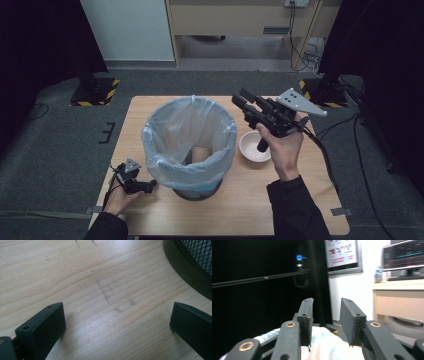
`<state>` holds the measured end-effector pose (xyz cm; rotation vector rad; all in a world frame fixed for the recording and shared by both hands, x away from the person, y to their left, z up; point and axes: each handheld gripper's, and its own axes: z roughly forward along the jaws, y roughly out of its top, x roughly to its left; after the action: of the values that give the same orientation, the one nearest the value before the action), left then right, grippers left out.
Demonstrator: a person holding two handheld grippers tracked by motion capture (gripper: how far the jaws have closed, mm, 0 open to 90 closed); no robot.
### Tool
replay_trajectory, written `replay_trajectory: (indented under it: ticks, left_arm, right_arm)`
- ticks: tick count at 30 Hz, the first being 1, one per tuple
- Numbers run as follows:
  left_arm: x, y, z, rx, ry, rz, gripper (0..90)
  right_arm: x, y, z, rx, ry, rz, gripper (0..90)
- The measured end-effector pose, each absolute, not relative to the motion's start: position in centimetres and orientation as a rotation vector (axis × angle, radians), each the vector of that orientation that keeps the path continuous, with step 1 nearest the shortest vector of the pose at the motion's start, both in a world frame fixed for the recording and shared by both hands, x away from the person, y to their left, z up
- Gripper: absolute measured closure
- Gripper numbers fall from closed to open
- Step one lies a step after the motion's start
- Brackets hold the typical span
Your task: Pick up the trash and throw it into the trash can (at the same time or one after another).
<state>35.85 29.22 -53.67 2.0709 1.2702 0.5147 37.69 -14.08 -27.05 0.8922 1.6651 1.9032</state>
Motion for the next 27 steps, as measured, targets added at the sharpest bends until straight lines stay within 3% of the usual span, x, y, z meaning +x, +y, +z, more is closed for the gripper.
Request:
replay_trajectory:
  ticks: [10, 27]
  left_arm:
    - [35.8, 29.2, -53.7, 2.071, 1.270, 0.515, 0.0]
    - [35.8, 29.2, -53.7, 2.071, 1.270, 0.515, 0.0]
  right_arm:
    - [39.4, -19.8, -31.2, 1.075, 1.611, 1.743, 52.7]
    - [42.6, -25.0, -41.4, 1.333, 1.685, 1.418, 53.0]
